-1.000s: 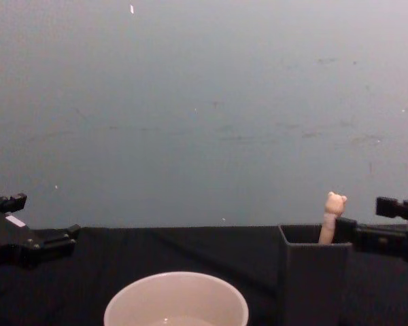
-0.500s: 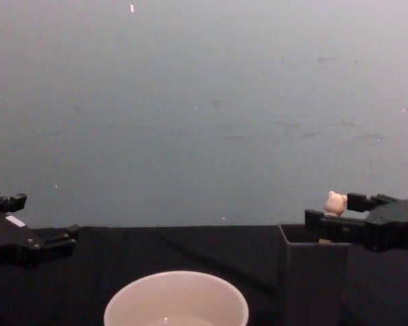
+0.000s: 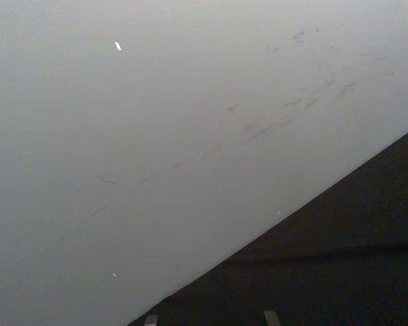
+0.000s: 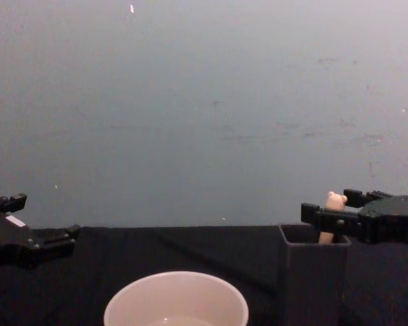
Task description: Pick up the stirring spoon with one hand, stir inside the cup, then place it back in its original position.
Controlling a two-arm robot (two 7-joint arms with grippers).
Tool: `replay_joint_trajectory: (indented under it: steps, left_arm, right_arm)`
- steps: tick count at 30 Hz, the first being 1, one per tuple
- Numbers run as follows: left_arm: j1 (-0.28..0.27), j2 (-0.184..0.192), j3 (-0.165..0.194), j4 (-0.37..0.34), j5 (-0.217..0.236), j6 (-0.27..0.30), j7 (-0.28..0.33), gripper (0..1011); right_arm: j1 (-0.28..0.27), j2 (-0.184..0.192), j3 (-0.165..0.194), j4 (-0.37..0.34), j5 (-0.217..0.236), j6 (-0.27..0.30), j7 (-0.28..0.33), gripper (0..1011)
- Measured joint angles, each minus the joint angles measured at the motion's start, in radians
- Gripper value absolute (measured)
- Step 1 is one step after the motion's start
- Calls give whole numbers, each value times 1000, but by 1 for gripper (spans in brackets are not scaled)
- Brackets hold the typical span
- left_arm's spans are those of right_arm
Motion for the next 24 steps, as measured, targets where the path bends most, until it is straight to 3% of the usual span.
replay_joint_trajectory:
  steps: [24]
  left_arm:
    - [0, 0, 0, 0, 0, 0, 0, 1001]
  right_arm:
    - [1, -4, 4, 1, 1, 16, -6, 1002]
